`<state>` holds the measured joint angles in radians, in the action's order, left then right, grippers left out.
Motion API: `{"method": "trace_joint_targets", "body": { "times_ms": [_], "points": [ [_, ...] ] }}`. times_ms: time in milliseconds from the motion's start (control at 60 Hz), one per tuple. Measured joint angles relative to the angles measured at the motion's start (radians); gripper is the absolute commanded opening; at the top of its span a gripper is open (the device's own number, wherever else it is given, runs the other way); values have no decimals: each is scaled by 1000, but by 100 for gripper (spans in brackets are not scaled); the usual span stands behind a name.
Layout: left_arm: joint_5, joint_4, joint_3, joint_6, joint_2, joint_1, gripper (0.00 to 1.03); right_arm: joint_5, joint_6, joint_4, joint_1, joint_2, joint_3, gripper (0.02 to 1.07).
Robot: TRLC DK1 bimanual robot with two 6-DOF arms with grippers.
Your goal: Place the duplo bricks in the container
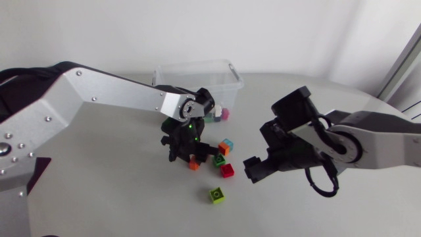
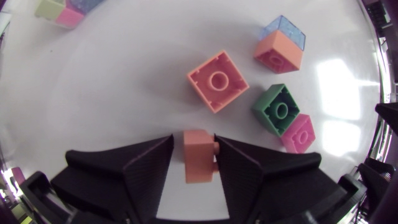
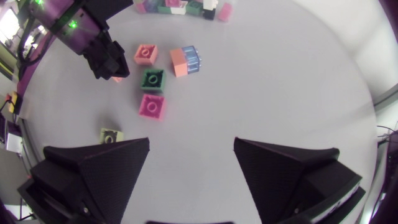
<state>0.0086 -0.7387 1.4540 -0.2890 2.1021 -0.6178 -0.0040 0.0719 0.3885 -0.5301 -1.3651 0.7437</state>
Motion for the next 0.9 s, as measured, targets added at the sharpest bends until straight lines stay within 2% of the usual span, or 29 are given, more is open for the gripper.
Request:
{"method": "trace_joint_targets", "body": {
  "times_ms": [217, 417, 483, 667, 817, 900],
  "points": [
    [-3, 11, -21, 5, -22, 9, 28, -22, 11, -4, -60, -134, 68, 97],
    [-7, 19, -77, 31, -173, 37, 25, -23, 38, 18, -117, -273, 159, 94],
    [-8, 42, -91, 35, -230, 50, 25, -26, 55, 45, -118, -311, 204, 90],
    [-9, 106, -127, 39, -346, 101, 25, -22, 90, 86, -125, -414, 327, 89],
    [-10, 164, -131, 46, -400, 146, 25, -17, 108, 102, -130, -486, 360, 78],
    [-11, 209, -131, 47, -435, 160, 25, -10, 109, 106, -129, -505, 361, 78]
  ]
}}
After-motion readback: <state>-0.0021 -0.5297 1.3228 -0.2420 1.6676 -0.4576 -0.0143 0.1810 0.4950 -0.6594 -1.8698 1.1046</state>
